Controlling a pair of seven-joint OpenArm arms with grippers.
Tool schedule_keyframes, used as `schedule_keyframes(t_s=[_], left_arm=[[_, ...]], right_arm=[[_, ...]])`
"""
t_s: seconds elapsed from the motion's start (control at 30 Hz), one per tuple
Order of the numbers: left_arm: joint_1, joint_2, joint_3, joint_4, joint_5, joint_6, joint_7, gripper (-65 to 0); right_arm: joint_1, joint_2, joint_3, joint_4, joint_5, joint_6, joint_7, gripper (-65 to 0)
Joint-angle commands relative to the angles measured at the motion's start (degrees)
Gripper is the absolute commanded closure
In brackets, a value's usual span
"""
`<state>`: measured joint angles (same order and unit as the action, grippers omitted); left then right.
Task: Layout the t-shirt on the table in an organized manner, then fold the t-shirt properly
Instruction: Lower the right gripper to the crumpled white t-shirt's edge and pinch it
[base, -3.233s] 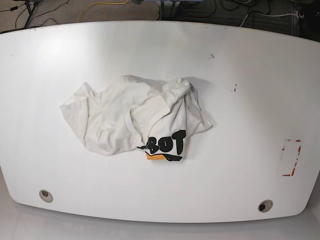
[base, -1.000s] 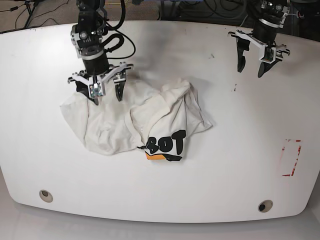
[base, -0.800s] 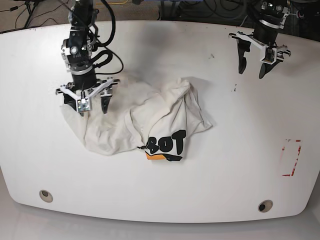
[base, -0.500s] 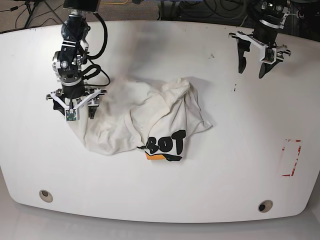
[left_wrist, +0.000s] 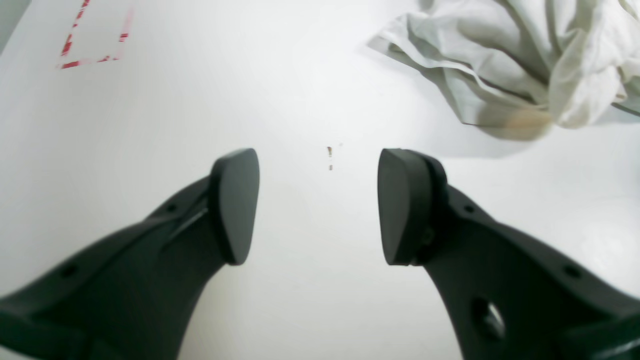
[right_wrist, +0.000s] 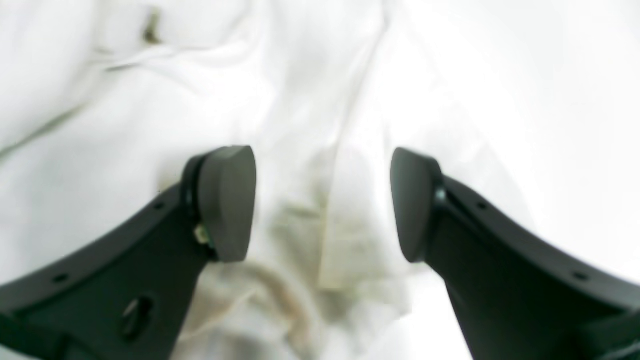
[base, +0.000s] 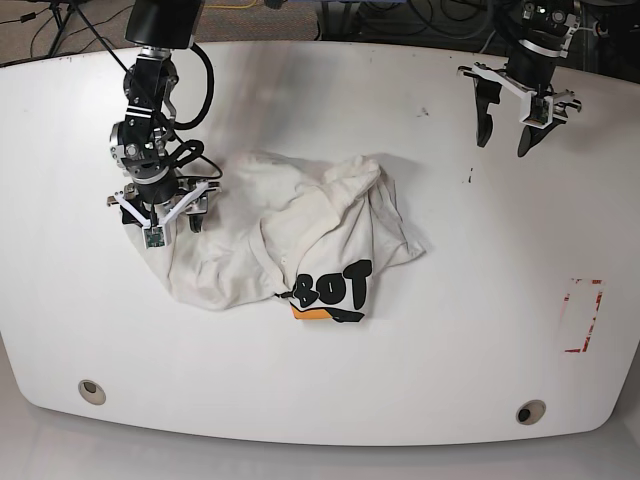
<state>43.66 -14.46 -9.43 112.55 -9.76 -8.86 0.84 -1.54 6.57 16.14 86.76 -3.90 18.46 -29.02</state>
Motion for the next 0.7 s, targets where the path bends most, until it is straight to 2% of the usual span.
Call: schedule_keyframes(t_s=[0.0,0.4,0.67], left_arm=[[0.4,-0.3,-0.3,0.8,-0.3,0.2,-1.3,-35.3],[0.3,-0.3,-0.2,0.6,-0.3,0.2,-1.2,-35.3],[0.3,-0.3,-0.1,0.6,-0.3,0.2,-1.2,-35.3]], right_arm=[[2.4,0.9,0.3,0.0,0.3,-0.1,1.5,-40.4],[10.9,3.6,0.3,-7.3,0.3,-0.1,1.6,-40.3],[16.7,4.0,0.3,-13.5,0.3,-0.1,3.1,-40.3]])
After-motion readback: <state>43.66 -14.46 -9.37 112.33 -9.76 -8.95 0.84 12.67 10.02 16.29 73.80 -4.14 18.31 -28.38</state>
